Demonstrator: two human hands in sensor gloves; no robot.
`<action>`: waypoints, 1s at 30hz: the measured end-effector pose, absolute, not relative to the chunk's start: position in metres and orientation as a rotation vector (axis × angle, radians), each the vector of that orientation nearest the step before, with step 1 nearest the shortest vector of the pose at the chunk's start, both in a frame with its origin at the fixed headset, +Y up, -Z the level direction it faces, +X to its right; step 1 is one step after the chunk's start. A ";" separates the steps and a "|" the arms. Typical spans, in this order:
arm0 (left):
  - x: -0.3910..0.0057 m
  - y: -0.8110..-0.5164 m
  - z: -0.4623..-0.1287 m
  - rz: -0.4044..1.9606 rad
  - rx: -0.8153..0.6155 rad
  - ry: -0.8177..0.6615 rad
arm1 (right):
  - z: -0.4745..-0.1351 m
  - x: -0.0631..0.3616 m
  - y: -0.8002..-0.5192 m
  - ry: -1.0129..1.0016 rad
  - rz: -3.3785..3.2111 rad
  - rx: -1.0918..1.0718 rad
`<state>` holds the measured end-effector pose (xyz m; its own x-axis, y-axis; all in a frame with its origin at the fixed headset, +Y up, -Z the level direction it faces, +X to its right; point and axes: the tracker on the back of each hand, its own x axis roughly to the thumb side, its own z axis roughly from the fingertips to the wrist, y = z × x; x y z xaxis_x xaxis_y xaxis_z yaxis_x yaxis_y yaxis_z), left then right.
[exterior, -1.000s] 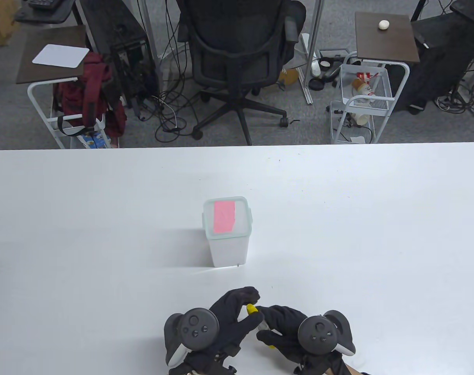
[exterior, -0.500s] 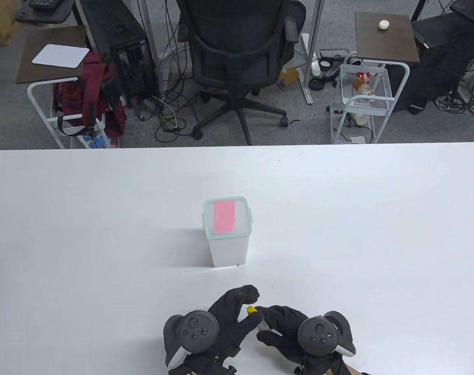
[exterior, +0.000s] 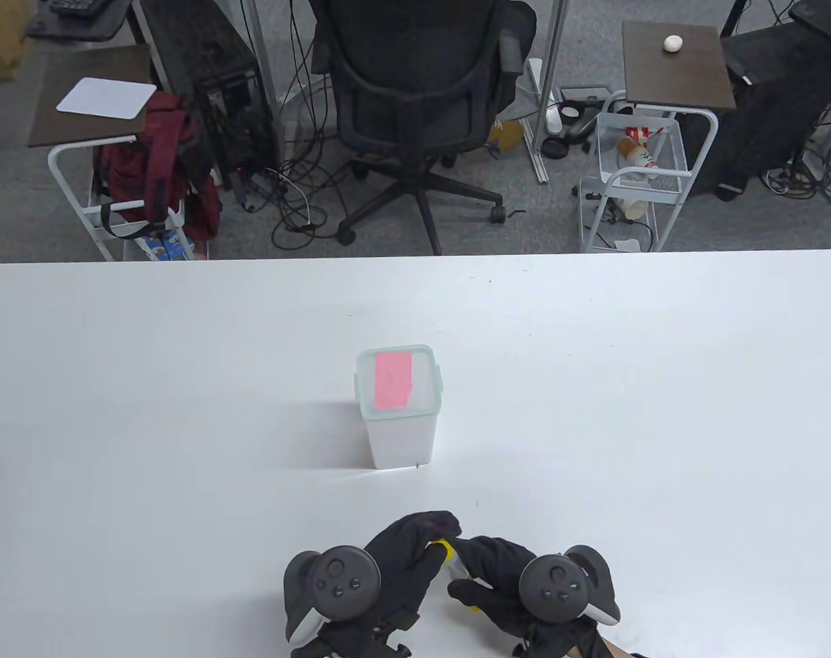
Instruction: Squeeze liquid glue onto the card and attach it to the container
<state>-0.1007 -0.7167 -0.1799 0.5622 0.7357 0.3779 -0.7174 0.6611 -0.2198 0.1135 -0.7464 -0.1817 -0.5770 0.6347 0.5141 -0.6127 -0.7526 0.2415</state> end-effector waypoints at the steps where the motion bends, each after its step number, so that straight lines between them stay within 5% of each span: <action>1: -0.101 -0.718 -0.180 0.846 -0.037 -0.455 | -0.182 0.114 -0.746 0.044 2.299 0.771; 20: -0.106 -0.718 -0.181 0.823 -0.006 -0.419 | -0.182 0.112 -0.744 0.010 2.318 0.761; 30: -0.107 -0.705 -0.174 0.707 0.105 -0.541 | -0.182 0.110 -0.738 -0.003 2.298 0.814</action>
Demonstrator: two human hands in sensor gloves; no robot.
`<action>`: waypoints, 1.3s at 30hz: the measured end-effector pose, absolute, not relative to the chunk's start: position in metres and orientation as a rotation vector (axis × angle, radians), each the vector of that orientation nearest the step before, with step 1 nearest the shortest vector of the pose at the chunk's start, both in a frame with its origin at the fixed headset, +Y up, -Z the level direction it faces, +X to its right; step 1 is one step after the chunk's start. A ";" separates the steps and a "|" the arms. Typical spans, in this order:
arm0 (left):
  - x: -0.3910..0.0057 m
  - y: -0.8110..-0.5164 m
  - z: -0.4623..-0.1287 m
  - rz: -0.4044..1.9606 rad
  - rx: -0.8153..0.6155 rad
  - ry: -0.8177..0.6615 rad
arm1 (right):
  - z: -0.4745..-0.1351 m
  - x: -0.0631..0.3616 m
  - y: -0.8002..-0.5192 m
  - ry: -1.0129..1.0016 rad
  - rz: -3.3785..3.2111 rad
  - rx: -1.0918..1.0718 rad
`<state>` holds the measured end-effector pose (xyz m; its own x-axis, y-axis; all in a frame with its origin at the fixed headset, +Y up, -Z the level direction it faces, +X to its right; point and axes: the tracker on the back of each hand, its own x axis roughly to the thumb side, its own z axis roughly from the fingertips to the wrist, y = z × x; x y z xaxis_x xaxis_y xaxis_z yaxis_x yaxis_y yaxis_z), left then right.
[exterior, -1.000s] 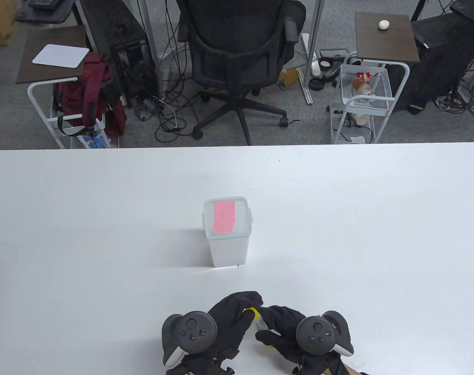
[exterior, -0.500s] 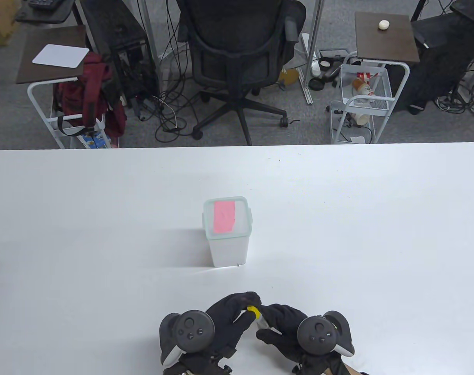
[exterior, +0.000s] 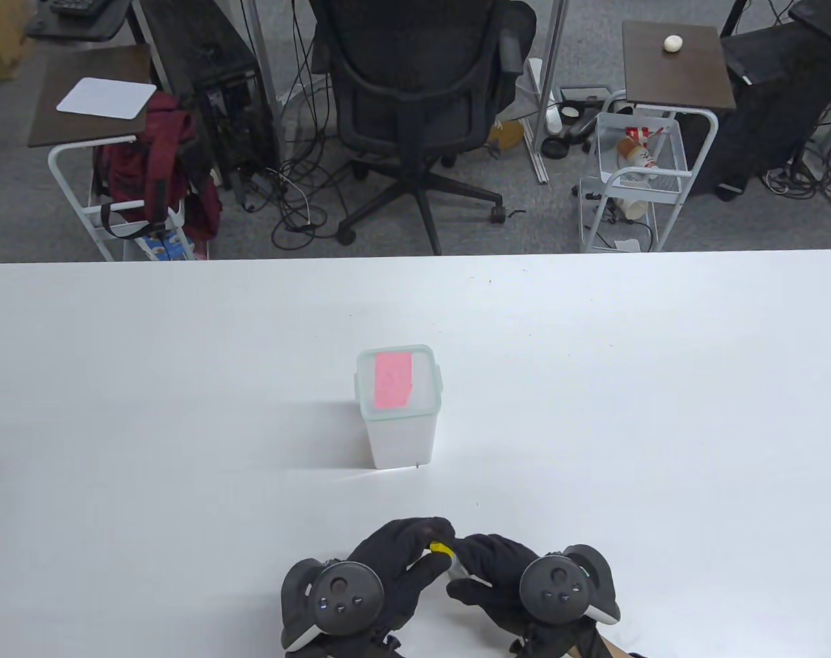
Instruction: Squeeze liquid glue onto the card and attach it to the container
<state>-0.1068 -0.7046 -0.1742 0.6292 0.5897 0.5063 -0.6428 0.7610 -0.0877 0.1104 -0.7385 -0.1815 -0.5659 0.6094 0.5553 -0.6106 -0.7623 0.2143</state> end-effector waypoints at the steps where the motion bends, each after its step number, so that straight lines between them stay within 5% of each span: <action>1: -0.107 -0.704 -0.174 0.707 0.102 -0.552 | -0.182 0.110 -0.739 -0.001 2.299 0.821; 10: -0.123 -0.719 -0.186 0.785 0.089 -0.359 | -0.196 0.127 -0.743 -0.036 2.333 0.627; 21: -0.136 -0.725 -0.196 0.799 0.073 -0.304 | -0.278 0.175 -0.744 -0.042 2.185 0.059; 39: -0.148 -0.730 -0.204 0.802 0.049 -0.255 | -0.315 0.176 -0.768 0.026 2.200 -0.036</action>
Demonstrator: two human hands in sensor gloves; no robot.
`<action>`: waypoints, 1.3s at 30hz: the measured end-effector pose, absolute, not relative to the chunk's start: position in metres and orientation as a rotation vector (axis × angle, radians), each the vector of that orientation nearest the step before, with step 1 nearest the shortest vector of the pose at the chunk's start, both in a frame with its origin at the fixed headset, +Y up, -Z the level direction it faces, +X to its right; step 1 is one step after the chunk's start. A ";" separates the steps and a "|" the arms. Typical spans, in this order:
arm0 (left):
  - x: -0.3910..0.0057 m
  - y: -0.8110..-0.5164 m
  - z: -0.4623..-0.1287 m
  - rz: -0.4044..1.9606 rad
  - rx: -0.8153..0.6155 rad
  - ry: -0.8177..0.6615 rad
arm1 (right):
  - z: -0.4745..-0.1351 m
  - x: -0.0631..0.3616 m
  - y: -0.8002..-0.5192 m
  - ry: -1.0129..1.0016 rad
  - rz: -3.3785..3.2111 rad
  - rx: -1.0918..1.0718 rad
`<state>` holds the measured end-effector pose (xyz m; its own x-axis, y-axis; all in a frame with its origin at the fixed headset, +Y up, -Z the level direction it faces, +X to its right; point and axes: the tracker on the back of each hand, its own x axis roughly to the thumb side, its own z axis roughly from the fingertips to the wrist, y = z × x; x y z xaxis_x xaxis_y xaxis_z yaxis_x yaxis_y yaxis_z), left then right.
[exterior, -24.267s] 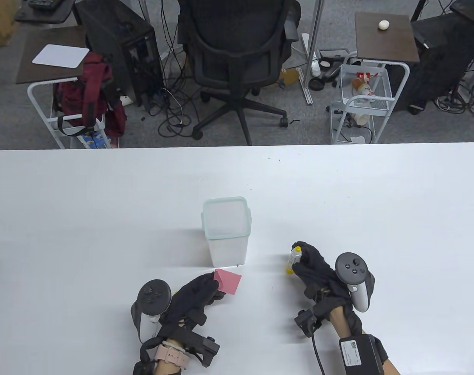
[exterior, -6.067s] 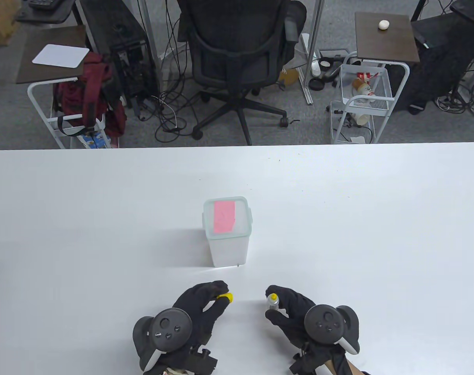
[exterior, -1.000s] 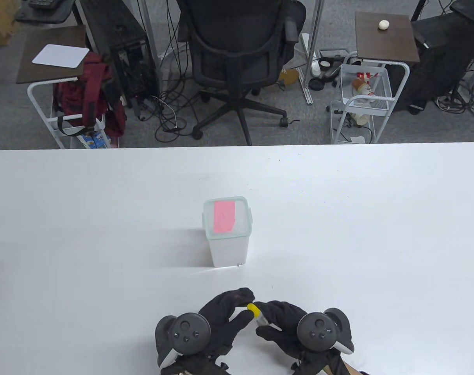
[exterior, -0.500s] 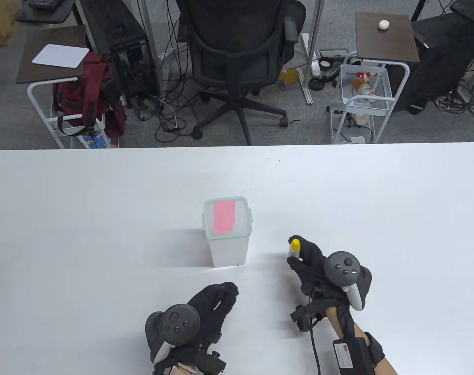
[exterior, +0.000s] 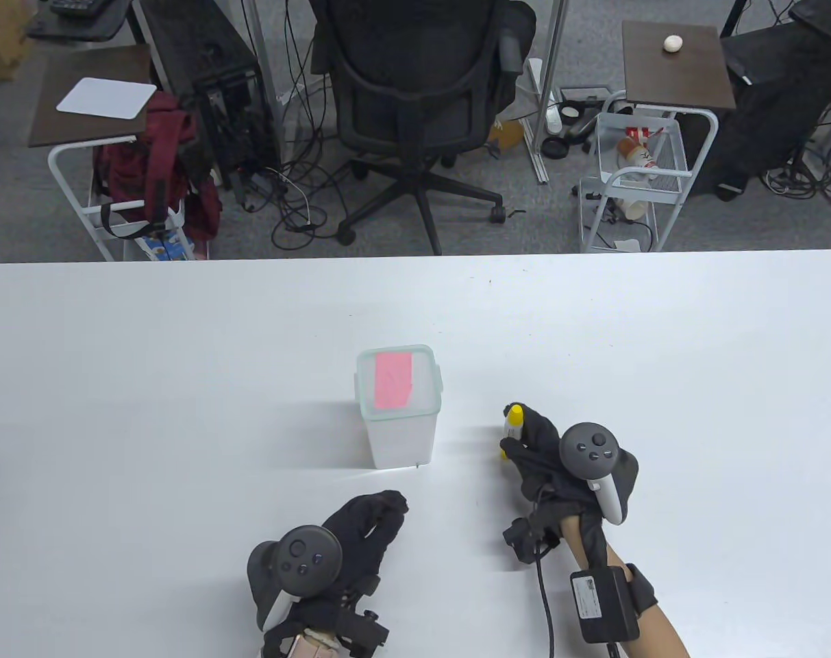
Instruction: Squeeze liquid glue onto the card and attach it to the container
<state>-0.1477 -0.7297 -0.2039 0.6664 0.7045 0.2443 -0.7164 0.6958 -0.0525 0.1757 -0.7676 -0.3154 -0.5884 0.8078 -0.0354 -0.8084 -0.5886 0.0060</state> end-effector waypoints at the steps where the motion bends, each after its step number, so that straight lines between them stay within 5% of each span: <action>1: -0.148 -0.730 -0.204 0.802 0.049 -0.254 | -0.315 0.176 -0.768 0.026 2.202 -0.034; 10: -0.147 -0.730 -0.206 0.810 0.034 -0.245 | -0.302 0.189 -0.762 -0.039 2.298 -0.012; 17: -0.153 -0.734 -0.209 0.863 0.015 -0.201 | -0.258 0.213 -0.747 -0.168 2.239 -0.035; 25: -0.153 -0.736 -0.207 0.915 0.005 -0.195 | -0.215 0.194 -0.739 -0.239 2.141 0.066; 39: -0.167 -0.737 -0.209 0.943 0.019 -0.179 | -0.210 0.178 -0.749 -0.223 2.161 0.076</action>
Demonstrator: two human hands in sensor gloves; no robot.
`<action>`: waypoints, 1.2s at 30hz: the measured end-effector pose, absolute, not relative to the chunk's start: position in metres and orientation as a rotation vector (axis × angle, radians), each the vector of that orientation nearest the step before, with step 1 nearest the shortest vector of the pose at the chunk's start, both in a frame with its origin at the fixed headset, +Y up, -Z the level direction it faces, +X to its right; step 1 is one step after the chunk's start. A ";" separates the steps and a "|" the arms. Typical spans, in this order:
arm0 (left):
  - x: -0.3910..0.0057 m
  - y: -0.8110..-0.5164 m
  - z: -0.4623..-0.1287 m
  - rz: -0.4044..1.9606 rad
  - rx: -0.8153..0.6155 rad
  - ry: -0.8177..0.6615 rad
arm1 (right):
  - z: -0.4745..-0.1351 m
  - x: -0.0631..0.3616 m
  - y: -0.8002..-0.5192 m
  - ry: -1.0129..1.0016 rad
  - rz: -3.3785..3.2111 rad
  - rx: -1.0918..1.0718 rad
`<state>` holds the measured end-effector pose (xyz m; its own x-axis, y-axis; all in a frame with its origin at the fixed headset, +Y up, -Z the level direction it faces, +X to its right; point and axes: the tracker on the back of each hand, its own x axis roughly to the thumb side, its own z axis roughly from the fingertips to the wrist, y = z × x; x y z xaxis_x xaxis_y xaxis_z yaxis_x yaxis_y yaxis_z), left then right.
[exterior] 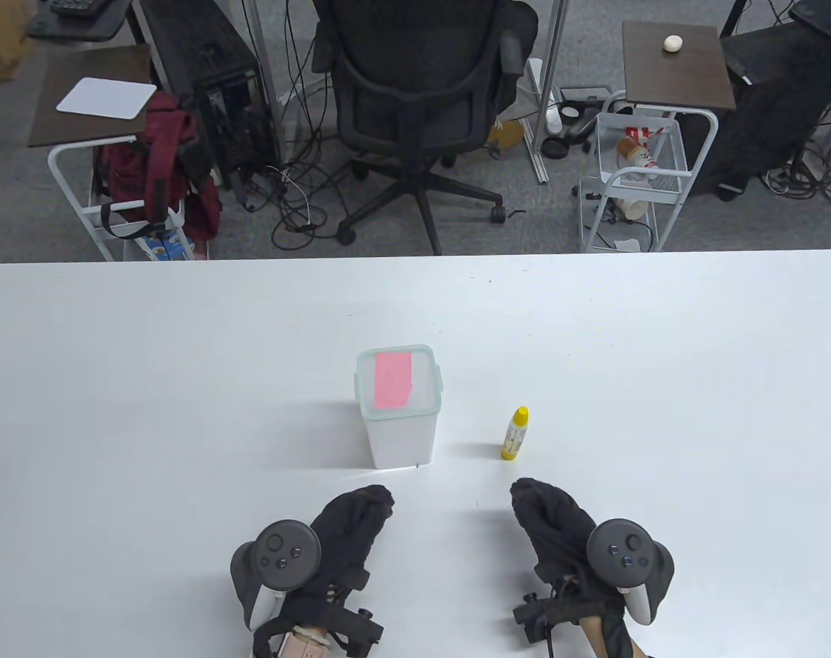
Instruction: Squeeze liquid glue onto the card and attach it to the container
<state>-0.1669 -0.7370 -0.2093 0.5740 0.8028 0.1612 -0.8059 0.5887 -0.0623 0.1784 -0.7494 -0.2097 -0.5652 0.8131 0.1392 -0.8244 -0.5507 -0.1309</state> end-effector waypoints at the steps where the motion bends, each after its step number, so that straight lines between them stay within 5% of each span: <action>1: -0.168 -0.737 -0.210 0.944 0.022 -0.176 | -0.210 0.178 -0.750 -0.221 2.163 0.077; 6: -0.171 -0.730 -0.209 0.917 0.073 -0.167 | -0.209 0.179 -0.743 -0.260 2.170 0.091; 16: -0.178 -0.682 -0.220 0.881 0.280 -0.137 | -0.212 0.197 -0.687 -0.608 2.193 0.126; 22: -0.185 -0.669 -0.227 0.862 0.399 -0.034 | -0.222 0.208 -0.663 -0.775 2.226 0.034; 26: -0.189 -0.673 -0.228 0.665 0.458 -0.011 | -0.238 0.212 -0.671 -0.885 2.449 -0.122; 32: -0.184 -0.691 -0.234 0.371 0.382 -0.102 | -0.260 0.215 -0.712 -0.595 2.822 -0.198; 36: -0.175 -0.708 -0.238 0.165 0.211 -0.113 | -0.264 0.216 -0.728 -0.404 2.981 -0.180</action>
